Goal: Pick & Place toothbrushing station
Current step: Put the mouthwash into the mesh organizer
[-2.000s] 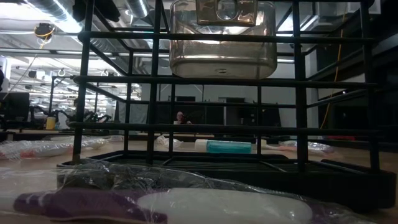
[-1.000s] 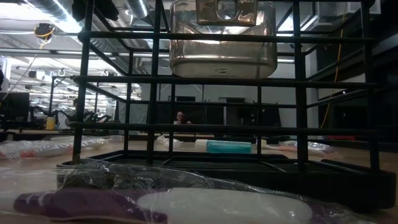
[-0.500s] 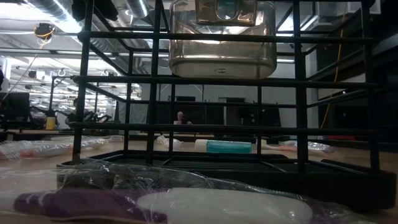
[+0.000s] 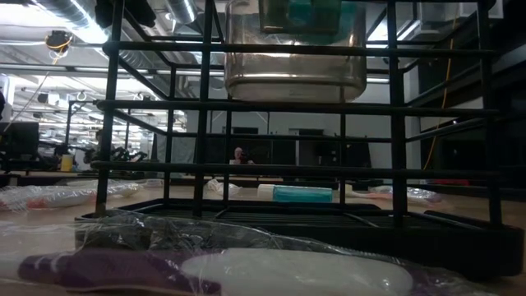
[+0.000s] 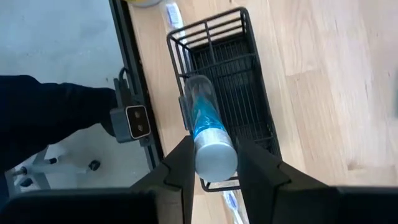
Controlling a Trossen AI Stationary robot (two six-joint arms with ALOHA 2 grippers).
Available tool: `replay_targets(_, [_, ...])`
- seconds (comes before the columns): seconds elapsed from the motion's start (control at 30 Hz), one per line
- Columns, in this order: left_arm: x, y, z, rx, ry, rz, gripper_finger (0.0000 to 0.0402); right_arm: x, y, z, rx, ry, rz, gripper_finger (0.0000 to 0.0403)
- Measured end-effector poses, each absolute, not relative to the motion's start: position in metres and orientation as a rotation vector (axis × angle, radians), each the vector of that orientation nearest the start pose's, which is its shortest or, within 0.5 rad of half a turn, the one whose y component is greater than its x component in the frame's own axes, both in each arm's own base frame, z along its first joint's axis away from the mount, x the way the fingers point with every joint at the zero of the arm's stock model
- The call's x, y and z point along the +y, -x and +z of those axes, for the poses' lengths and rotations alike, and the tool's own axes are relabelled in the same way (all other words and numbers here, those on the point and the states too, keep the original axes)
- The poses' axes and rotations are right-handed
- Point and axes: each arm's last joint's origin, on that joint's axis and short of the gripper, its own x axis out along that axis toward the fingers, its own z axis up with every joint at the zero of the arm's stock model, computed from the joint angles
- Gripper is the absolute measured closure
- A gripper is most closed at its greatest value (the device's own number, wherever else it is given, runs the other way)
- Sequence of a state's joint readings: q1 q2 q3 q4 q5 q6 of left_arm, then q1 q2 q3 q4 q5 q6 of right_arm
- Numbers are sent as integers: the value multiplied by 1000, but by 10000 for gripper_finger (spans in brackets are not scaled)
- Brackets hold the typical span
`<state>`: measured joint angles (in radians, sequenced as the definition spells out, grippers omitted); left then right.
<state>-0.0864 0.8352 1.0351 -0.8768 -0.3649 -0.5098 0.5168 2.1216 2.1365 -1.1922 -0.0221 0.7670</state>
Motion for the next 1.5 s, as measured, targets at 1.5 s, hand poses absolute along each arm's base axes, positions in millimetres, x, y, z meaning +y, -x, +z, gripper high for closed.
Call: replay_targets(1.5, [-2, -144, 346, 596, 313, 426, 340, 225, -393, 294, 1225, -325, 121, 286])
